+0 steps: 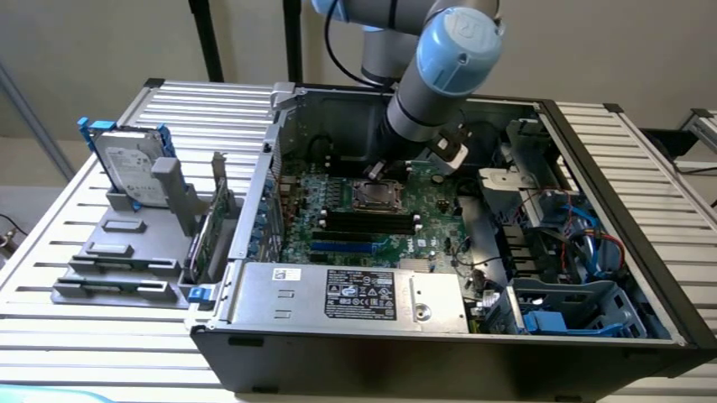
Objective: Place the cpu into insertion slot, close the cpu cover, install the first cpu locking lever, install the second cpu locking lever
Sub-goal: 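Install the first cpu locking lever, then install the second cpu locking lever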
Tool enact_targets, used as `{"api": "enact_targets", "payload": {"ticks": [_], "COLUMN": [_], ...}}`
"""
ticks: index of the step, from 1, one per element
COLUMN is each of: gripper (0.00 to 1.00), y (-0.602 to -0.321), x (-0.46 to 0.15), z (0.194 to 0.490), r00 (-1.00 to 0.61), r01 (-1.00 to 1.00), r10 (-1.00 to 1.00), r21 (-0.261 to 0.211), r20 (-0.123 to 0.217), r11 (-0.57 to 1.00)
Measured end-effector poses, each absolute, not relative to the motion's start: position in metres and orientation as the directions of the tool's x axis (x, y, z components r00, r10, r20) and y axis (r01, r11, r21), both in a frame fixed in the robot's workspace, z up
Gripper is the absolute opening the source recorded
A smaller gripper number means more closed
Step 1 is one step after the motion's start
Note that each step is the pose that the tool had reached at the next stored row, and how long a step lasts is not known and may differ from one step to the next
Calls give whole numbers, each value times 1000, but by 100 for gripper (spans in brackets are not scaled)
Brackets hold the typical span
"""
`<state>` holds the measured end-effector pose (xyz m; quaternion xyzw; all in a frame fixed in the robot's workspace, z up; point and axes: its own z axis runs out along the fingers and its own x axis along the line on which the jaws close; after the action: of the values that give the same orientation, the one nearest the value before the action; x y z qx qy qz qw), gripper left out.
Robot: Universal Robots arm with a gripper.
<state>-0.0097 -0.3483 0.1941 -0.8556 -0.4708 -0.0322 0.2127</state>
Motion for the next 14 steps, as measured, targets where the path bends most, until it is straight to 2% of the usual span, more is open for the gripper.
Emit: {"api": "enact_targets", "payload": {"ticks": [14], "gripper": [11], "y": [-349], "x": [-13], "z": [195], "r00": [553], "r01": [820], "r10": [793], "r21": [-334], "r20": [256], "r11": [-465]}}
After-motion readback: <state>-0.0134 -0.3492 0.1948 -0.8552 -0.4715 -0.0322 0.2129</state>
